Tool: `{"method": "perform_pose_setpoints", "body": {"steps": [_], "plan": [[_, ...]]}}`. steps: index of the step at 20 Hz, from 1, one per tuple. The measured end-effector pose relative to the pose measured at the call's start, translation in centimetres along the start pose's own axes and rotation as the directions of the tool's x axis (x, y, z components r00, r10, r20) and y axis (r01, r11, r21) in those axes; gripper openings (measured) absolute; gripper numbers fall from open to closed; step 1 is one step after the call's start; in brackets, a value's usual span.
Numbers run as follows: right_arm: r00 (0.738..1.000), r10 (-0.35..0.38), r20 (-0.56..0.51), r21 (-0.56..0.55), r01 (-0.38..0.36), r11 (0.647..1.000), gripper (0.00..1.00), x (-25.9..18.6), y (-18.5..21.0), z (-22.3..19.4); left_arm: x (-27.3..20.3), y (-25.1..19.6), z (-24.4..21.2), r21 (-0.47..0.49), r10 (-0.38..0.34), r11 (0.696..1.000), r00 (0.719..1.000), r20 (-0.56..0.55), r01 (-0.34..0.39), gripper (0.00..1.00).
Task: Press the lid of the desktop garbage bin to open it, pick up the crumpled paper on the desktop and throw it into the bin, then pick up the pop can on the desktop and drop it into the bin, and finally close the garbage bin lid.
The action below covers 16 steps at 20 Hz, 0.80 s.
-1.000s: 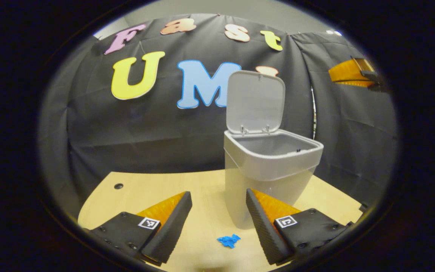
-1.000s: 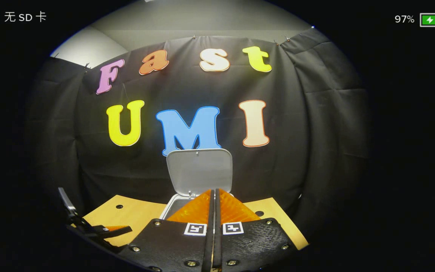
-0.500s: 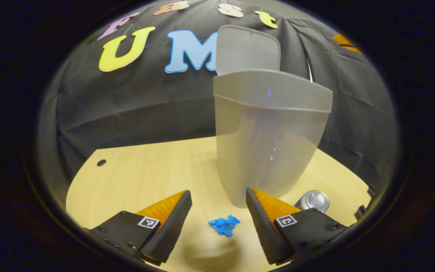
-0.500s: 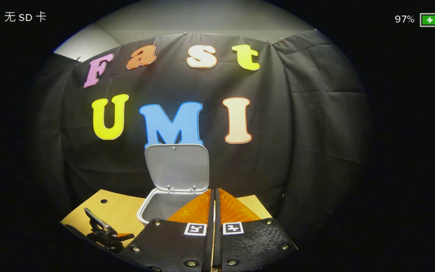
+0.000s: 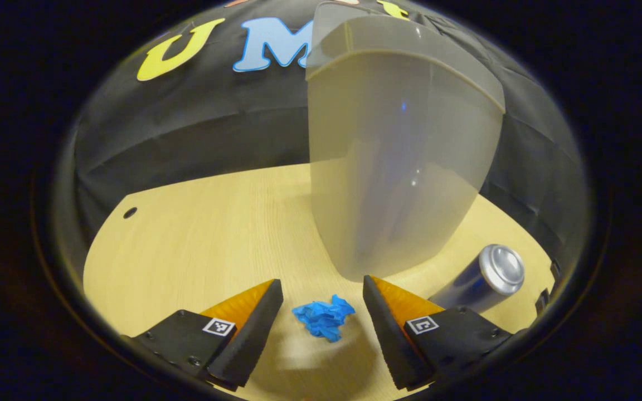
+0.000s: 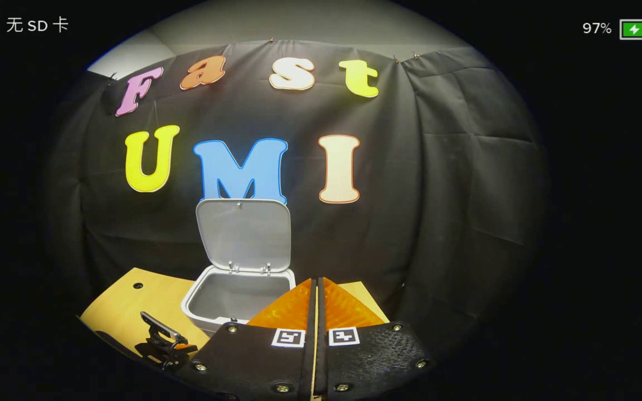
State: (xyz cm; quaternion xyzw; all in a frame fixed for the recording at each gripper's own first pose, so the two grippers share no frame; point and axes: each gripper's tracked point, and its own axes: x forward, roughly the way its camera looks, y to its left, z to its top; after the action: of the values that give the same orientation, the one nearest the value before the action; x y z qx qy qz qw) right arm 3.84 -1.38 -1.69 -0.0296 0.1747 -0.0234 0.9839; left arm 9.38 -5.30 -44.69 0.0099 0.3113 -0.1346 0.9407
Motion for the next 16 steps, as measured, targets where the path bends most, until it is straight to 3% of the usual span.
{"method": "perform_pose_setpoints", "body": {"steps": [8,14,16], "plan": [[1.0,-0.017,-0.024,-0.031,0.016,0.999,0.01,0.0,-0.9,-0.7,1.4,-0.1,-2.9,0.006,0.009,1.0,0.998,-0.058,-0.009,0.96],[0.999,-0.009,-0.04,-0.04,0.008,0.999,0.01,-0.1,-0.9,-1.5,1.4,0.2,-2.7,0.027,0.044,0.999,0.998,-0.036,-0.043,0.96],[0.999,-0.008,-0.046,-0.037,0.006,0.999,0.01,-0.1,-1.0,-1.8,1.6,0.3,-2.8,0.023,0.06,0.998,0.998,-0.029,-0.059,0.87]]}}
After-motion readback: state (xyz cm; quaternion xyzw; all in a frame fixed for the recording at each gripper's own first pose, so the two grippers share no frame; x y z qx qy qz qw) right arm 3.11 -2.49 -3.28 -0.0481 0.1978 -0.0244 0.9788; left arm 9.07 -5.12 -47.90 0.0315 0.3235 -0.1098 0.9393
